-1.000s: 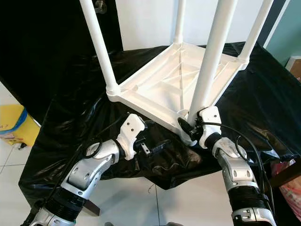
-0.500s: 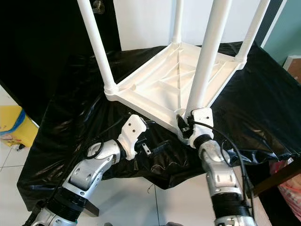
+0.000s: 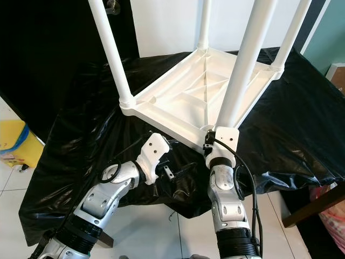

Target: Building children table

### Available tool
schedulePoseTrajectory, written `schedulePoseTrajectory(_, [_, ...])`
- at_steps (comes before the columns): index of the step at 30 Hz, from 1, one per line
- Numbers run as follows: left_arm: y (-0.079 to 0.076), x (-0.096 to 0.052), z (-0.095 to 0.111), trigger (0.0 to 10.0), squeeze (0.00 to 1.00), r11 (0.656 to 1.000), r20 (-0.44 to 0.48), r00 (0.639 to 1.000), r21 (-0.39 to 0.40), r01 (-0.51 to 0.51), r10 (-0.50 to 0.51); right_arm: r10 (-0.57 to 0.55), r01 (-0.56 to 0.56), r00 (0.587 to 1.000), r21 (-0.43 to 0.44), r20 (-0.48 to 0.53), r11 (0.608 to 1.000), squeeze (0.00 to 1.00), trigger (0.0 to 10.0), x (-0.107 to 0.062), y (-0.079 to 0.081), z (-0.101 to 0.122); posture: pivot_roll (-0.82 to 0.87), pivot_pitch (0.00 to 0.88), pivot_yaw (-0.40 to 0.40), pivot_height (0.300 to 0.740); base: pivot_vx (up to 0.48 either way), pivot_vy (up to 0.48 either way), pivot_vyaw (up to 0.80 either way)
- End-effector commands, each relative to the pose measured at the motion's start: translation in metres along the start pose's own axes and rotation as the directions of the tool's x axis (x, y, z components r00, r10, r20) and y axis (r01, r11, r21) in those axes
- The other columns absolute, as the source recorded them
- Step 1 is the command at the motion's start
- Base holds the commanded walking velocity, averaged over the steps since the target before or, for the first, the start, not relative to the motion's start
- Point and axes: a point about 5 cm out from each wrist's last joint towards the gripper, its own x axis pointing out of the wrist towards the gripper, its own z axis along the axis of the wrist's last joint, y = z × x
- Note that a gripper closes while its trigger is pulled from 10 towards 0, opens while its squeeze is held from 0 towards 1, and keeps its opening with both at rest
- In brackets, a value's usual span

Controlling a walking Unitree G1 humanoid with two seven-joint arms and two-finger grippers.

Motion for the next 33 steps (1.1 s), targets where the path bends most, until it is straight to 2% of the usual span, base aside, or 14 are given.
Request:
schedulePoseTrajectory(1, [0.005,0.0,-0.003,10.0,0.0,0.997,-0.009,0.997,0.012,-0.073,0.073,0.011,-0.01,0.998,0.017,-0.058,1.0,0.0,10.0,-0.004,0.002,-0.012,-0.16,0.041,0.006,0.74,0.0,0.0,0.0])
schedulePoseTrajectory(7, [0.006,0.0,-0.002,10.0,0.0,0.997,-0.009,0.997,0.025,-0.074,0.075,0.038,-0.038,0.999,0.024,-0.023,0.999,0.0,10.0,-0.005,0.008,-0.006,-0.16,0.035,0.008,0.74,0.0,0.0,0.0])
schedulePoseTrajectory(8, [0.006,0.0,-0.001,10.0,0.0,0.997,-0.007,0.997,0.025,-0.072,0.072,0.045,-0.045,0.999,0.029,-0.013,0.999,1.0,10.0,-0.005,0.009,-0.004,-0.17,0.035,0.007,0.74,0.0,0.0,0.0])
schedulePoseTrajectory(12, [0.005,0.0,-0.001,10.0,0.0,0.998,0.003,0.998,0.007,-0.063,0.063,0.066,-0.067,0.997,0.032,0.026,0.997,1.0,10.0,-0.004,0.006,0.003,-0.17,0.037,0.009,0.74,0.0,0.0,0.0])
schedulePoseTrajectory(14, [0.005,0.0,-0.001,10.0,0.0,0.998,0.003,0.998,0.003,-0.061,0.061,0.107,-0.108,0.993,0.03,0.042,0.994,1.0,10.0,-0.005,0.005,0.005,-0.17,0.037,0.009,0.74,0.0,0.0,0.0])
schedulePoseTrajectory(15, [0.005,0.0,0.0,10.0,0.0,0.998,0.004,0.998,0.001,-0.059,0.059,0.167,-0.17,0.984,0.034,0.069,0.985,1.0,10.0,-0.006,0.003,0.009,-0.16,0.037,0.008,0.74,0.0,0.0,0.0])
schedulePoseTrajectory(21, [0.006,0.0,0.0,10.0,0.0,0.998,0.006,0.998,0.0,-0.058,0.058,0.221,-0.225,0.971,0.032,0.085,0.974,1.0,10.0,-0.008,0.0,0.012,-0.16,0.038,0.008,0.74,0.0,0.0,0.0])
schedulePoseTrajectory(23, [0.007,-0.001,0.001,10.0,0.0,0.998,0.009,0.998,0.001,-0.057,0.057,0.305,-0.307,0.947,0.008,0.097,0.952,1.0,10.0,-0.009,-0.014,0.014,-0.16,0.039,0.007,0.74,0.0,0.0,0.0])
schedulePoseTrajectory(25, [0.007,-0.001,0.001,10.0,0.0,0.998,0.009,0.998,0.001,-0.057,0.057,0.305,-0.307,0.947,0.008,0.097,0.952,1.0,10.0,-0.009,-0.014,0.014,-0.16,0.039,0.007,0.74,0.0,0.0,0.0])
schedulePoseTrajectory(26, [0.007,-0.001,0.001,10.0,0.0,0.998,0.011,0.998,0.0,-0.057,0.057,0.352,-0.352,0.931,-0.008,0.093,0.936,1.0,10.0,-0.009,-0.021,0.014,-0.17,0.04,0.008,0.74,0.0,0.0,0.0])
schedulePoseTrajectory(27, [0.007,-0.001,0.001,10.0,0.0,0.998,0.012,0.998,-0.001,-0.056,0.056,0.405,-0.404,0.911,-0.029,0.081,0.914,0.8,10.0,-0.009,-0.027,0.014,-0.17,0.042,0.012,0.74,0.0,0.0,0.0])
schedulePoseTrajectory(28, [0.007,-0.001,0.002,10.0,0.0,0.999,0.015,0.999,-0.003,-0.052,0.052,0.488,-0.485,0.871,-0.054,0.052,0.873,0.0,10.0,-0.008,-0.033,0.011,-0.17,0.043,0.011,0.74,0.0,0.0,0.0])
schedulePoseTrajectory(32, [0.007,0.0,0.002,10.0,0.0,0.999,0.016,0.999,-0.004,-0.05,0.05,0.524,-0.521,0.851,-0.069,0.036,0.851,0.0,10.0,-0.007,-0.035,0.01,-0.17,0.045,0.012,0.74,0.0,0.0,0.0])
schedulePoseTrajectory(33, [0.007,0.0,0.002,10.0,0.0,0.999,0.016,0.999,-0.004,-0.049,0.049,0.55,-0.547,0.835,-0.07,0.016,0.834,0.0,10.0,-0.006,-0.037,0.008,-0.17,0.047,0.013,0.74,0.0,0.0,0.0])
